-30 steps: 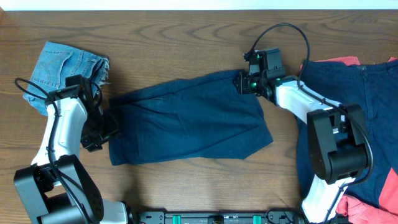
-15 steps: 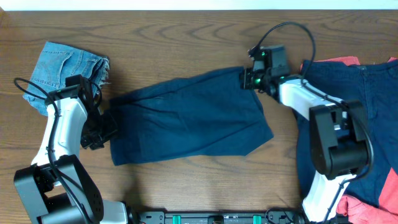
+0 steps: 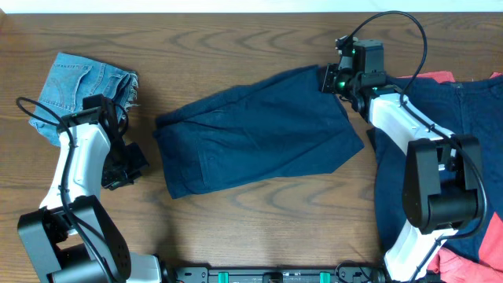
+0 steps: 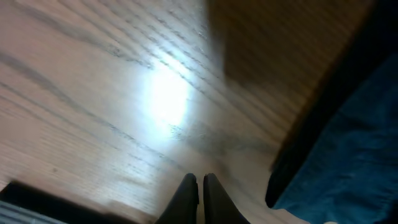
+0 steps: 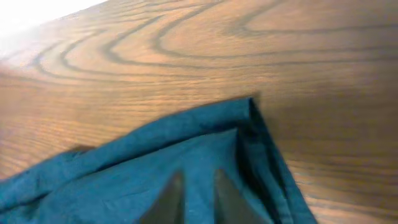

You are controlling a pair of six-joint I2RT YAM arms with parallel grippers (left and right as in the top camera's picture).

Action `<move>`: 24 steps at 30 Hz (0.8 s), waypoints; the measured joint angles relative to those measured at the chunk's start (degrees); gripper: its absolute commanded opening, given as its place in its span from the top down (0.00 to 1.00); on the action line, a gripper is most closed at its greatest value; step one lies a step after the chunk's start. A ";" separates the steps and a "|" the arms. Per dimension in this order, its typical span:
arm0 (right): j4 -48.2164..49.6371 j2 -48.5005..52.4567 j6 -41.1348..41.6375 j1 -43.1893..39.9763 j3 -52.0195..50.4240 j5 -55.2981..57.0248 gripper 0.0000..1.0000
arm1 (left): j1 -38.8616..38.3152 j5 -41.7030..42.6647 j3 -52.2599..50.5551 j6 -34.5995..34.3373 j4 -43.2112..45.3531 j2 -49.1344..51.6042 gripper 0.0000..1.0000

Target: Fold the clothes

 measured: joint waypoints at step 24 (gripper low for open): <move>-40.17 0.02 -2.16 4.52 0.07 -1.29 0.99 | -13.09 15.74 -0.07 8.50 23.30 6.67 0.94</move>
